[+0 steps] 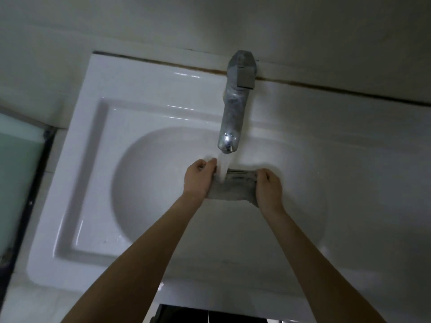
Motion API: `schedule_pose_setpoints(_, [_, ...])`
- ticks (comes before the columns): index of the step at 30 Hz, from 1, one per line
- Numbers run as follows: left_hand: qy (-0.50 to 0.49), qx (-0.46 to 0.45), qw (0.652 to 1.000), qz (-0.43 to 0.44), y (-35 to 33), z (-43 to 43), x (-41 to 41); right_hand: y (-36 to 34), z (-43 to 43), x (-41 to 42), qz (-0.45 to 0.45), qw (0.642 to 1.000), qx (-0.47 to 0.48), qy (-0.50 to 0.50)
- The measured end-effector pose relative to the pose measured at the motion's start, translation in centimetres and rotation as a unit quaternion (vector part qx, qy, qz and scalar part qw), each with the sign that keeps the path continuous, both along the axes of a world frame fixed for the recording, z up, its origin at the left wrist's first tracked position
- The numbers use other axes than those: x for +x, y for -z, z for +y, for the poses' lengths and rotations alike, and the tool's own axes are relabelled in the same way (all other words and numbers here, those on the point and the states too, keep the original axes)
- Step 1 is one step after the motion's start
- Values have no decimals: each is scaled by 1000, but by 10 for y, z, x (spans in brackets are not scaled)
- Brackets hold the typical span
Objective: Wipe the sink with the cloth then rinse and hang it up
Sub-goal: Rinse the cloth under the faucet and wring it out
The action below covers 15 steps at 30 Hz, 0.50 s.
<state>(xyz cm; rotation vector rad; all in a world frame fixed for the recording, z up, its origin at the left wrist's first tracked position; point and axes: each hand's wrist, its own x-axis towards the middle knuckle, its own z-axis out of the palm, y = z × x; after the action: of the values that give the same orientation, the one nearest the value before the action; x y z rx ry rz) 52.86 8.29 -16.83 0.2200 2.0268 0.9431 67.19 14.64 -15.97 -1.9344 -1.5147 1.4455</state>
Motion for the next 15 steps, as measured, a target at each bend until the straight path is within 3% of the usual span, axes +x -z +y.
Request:
schedule_pose_setpoints(3, [-67,16,998,-4,-1,-17,-22,-2,-11,-31,66,995,-71,19])
schedule_pose_setpoints(6, [-74,53,991,-97,-8,-16,-22,-7,-21,-57,158,974,-143,77])
schedule_pose_setpoints(8, [-61,56,983,-163,-11,-10,-12,-8,-28,-65,182,972,-128,73])
schedule_pose_setpoints(11, [-88,75,952,-283,-11,-5,0,-10,-46,-71,135,990,-27,4])
schedule_pose_setpoints(14, [-130,64,943,-301,-9,-6,11,-16,-46,-76,-13,982,135,-128])
schedule_pose_setpoints(15, [-146,59,943,-293,-4,-7,15,-15,-37,-78,-46,980,130,-143])
